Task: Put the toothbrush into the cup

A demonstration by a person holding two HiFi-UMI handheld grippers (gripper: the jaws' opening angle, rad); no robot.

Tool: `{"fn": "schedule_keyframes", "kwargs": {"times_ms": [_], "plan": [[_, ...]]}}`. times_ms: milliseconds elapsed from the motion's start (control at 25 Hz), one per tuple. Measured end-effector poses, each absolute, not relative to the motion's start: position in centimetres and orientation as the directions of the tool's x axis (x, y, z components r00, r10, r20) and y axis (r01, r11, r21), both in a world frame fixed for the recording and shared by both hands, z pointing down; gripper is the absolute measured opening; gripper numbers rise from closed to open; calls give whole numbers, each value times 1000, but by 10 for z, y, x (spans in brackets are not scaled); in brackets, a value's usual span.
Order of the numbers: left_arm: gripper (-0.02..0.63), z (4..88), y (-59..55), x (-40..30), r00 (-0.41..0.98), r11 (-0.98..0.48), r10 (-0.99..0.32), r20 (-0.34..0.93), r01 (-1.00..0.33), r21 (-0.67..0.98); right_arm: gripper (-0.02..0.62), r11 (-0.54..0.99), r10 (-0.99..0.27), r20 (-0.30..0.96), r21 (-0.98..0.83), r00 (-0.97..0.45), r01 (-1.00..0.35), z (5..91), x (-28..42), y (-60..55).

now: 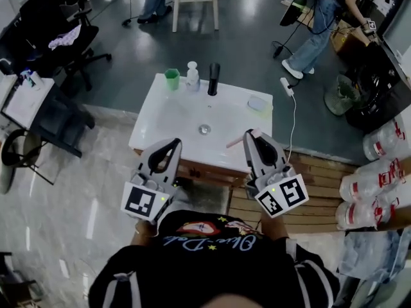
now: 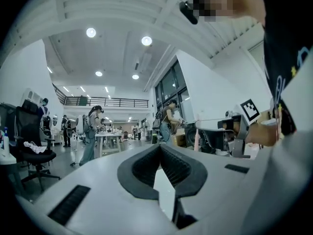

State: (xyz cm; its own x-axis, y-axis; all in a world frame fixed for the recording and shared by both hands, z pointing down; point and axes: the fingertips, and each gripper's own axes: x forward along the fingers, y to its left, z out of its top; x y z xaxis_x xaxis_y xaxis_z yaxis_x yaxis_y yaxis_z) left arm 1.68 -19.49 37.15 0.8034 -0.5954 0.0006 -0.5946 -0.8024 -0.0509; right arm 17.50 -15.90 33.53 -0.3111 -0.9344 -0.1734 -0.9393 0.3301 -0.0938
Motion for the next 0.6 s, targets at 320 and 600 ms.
{"fn": "schedule_keyframes", "kwargs": {"times_ms": [320,600], "plan": [[0,367,-288,5,841,-840,-542,-11,-542,-34,11,280,-952,-143,-62,-269,-958,327,152,-244],[0,368,-350,-14,829,-828,-559,-10,-559,-24,11,267,-956,-132,-28,-261,-963,327,140,-306]]}}
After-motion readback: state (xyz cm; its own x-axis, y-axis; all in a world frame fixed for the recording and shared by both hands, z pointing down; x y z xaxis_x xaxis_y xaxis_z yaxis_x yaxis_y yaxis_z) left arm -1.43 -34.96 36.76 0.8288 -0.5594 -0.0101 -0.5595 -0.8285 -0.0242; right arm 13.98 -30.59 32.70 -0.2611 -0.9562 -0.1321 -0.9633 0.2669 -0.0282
